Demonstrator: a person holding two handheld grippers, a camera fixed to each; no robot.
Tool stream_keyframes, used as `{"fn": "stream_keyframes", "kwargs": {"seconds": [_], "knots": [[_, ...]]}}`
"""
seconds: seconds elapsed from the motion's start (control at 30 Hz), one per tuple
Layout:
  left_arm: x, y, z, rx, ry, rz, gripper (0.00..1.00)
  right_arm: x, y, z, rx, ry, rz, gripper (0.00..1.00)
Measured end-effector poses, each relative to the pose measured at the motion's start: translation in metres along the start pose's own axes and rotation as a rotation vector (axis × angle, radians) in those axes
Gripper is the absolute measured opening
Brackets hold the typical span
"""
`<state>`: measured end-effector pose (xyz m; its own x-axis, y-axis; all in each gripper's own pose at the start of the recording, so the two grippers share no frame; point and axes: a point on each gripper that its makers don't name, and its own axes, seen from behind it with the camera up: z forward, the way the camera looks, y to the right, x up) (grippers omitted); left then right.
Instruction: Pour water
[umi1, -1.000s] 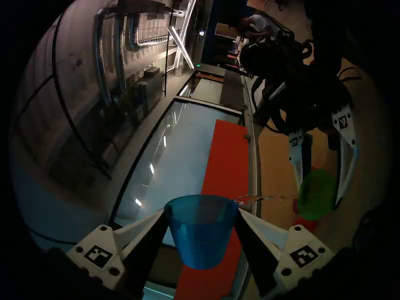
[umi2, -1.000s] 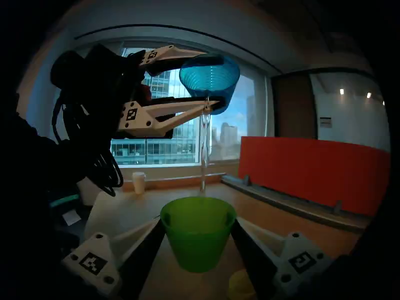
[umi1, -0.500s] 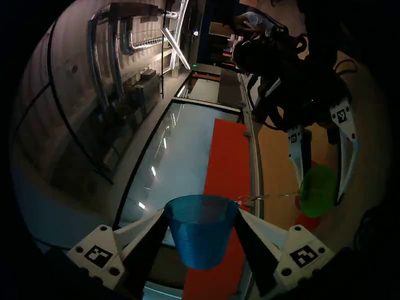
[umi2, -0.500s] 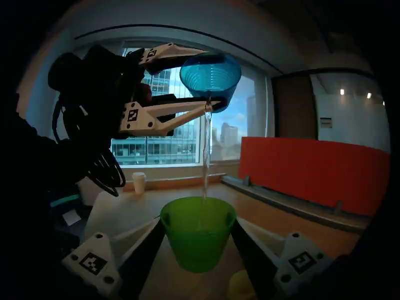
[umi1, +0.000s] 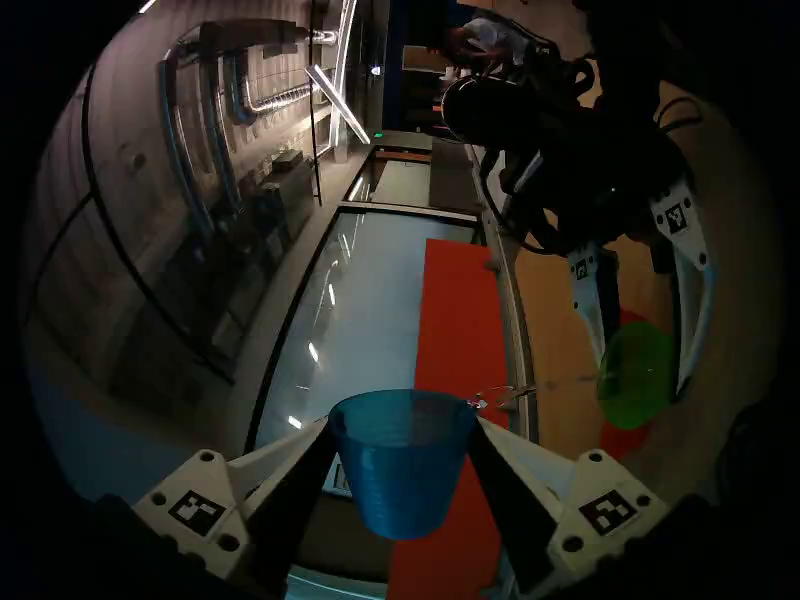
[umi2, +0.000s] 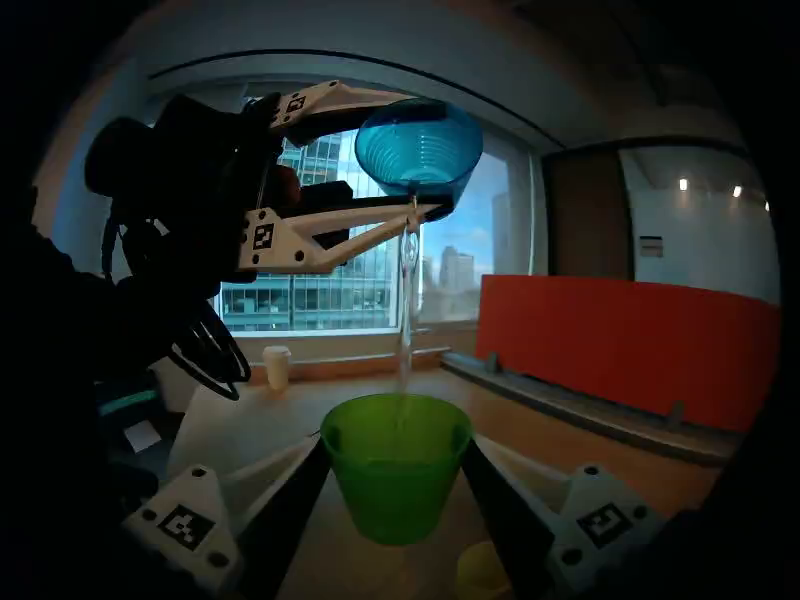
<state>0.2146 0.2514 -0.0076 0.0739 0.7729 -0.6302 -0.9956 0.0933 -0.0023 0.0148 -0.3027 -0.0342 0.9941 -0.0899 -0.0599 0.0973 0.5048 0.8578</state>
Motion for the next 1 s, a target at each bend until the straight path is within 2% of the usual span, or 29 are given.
{"fn": "stream_keyframes", "kwargs": {"seconds": [0.57, 0.8, 1.0], "knots": [[0.008, -0.007, -0.003, 0.019, 0.007, 0.092, 0.87, 0.003, 0.000, 0.000, -0.003, 0.004, -0.002, 0.90], [0.011, -0.005, -0.005, 0.017, 0.004, 0.128, 0.87, 0.005, 0.000, -0.001, -0.003, 0.008, -0.001, 0.90], [0.011, -0.007, -0.006, 0.023, -0.003, 0.177, 0.87, 0.008, 0.001, -0.001, -0.005, 0.011, -0.002, 0.90]]}}
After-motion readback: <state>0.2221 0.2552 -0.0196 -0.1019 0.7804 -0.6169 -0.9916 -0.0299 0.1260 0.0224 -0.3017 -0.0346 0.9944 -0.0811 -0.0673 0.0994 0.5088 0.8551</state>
